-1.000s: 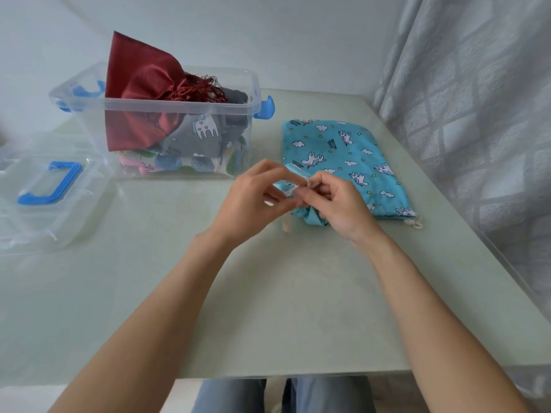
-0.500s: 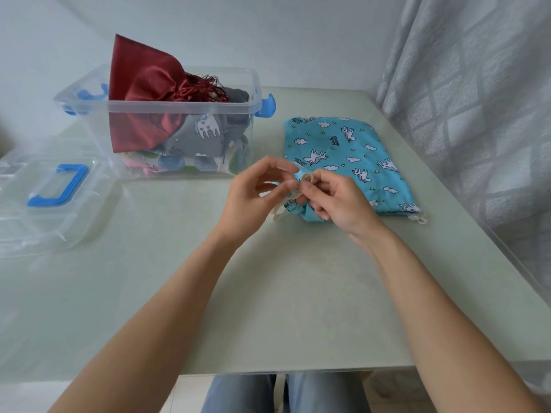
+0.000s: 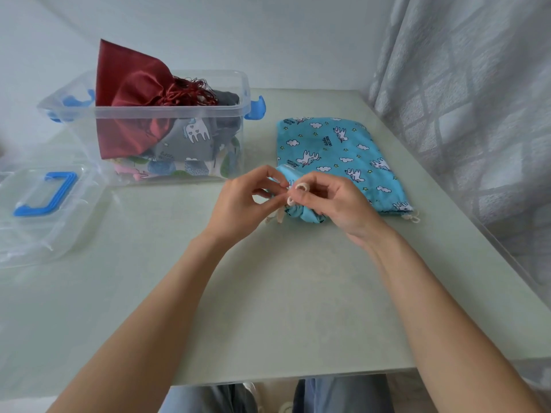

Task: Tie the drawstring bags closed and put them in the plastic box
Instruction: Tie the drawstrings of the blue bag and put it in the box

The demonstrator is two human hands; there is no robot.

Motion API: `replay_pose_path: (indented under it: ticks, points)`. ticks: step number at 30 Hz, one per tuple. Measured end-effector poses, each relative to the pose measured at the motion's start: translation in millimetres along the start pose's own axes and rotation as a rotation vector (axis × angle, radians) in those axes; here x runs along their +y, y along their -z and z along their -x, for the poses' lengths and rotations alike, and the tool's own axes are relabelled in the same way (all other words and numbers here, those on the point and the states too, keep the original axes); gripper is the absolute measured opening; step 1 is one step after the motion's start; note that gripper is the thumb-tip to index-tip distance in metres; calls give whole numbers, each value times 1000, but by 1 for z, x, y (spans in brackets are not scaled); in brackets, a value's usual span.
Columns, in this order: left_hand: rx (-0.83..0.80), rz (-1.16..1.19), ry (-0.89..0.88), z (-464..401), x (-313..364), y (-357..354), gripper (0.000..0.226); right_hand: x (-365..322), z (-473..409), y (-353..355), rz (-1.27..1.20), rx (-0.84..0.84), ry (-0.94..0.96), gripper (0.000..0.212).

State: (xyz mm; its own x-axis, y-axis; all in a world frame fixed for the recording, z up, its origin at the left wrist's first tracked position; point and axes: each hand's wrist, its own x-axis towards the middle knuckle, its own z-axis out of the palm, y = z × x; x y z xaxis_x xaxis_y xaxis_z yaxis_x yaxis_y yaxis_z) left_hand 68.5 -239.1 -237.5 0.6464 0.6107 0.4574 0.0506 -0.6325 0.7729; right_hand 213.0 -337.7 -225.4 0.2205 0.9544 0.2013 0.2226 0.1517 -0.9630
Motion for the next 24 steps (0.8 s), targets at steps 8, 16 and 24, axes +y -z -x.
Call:
replay_pose_path:
  ticks: [8, 16, 24]
  points:
    - [-6, 66, 19, 1, 6, -5, 11, 0, -1, 4, 351, 229, 251, 15]
    - [21, 76, 49, 1, 3, -5, 18, 11, -5, -14, 992, 463, 502, 13]
    - [4, 300, 171, -1, 4, 6, 10, 12, -9, -12, 808, 410, 593, 10]
